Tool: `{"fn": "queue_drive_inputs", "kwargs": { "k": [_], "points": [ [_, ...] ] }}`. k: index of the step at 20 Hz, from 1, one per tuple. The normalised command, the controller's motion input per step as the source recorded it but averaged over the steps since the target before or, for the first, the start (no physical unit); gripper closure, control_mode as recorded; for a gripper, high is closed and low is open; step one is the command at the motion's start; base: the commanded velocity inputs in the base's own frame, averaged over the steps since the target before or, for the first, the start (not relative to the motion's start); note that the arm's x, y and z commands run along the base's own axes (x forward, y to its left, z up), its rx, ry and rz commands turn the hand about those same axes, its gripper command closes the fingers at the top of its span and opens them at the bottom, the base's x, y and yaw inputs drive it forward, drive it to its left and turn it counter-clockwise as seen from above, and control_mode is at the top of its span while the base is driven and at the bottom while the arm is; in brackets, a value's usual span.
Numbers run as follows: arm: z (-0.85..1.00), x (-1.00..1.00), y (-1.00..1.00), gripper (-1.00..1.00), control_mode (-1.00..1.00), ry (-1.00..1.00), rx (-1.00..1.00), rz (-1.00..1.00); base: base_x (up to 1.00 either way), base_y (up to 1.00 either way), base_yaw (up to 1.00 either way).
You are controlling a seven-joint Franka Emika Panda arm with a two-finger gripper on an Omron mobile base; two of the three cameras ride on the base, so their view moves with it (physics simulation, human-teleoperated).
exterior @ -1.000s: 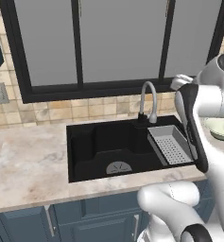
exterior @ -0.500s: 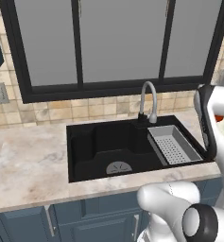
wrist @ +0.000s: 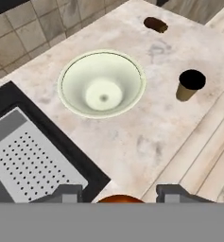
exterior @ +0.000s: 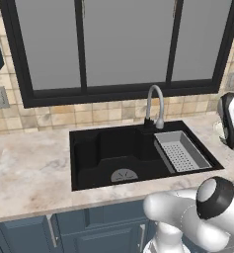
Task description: Pick the tomato from the sink and place it in the bowl. Then pick the bowl and place it in the microwave. Then close the microwave door and press the start button.
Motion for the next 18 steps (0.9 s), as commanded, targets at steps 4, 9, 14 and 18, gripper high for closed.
{"fn": "queue_drive_inputs", "kwargs": {
  "k": [4, 9, 14, 18],
  "points": [
    [-0.11, 0.46, -0.90, 1.00, -1.00, 0.00, 0.00, 0.07, 0.00, 0.00, 0.00],
    [-0.33, 0.67, -0.59, 1.00, -1.00, 0.00, 0.00, 0.13, 0.00, 0.00, 0.00],
    [-0.59, 0.80, -0.48, 1.00, -1.00, 0.08, -0.01, 0.11, 0.00, 0.00, 0.00],
    [-0.61, 0.57, -0.28, 1.00, -1.00, 0.09, -0.01, 0.05, 0.00, 0.00, 0.00]
  ]
}}
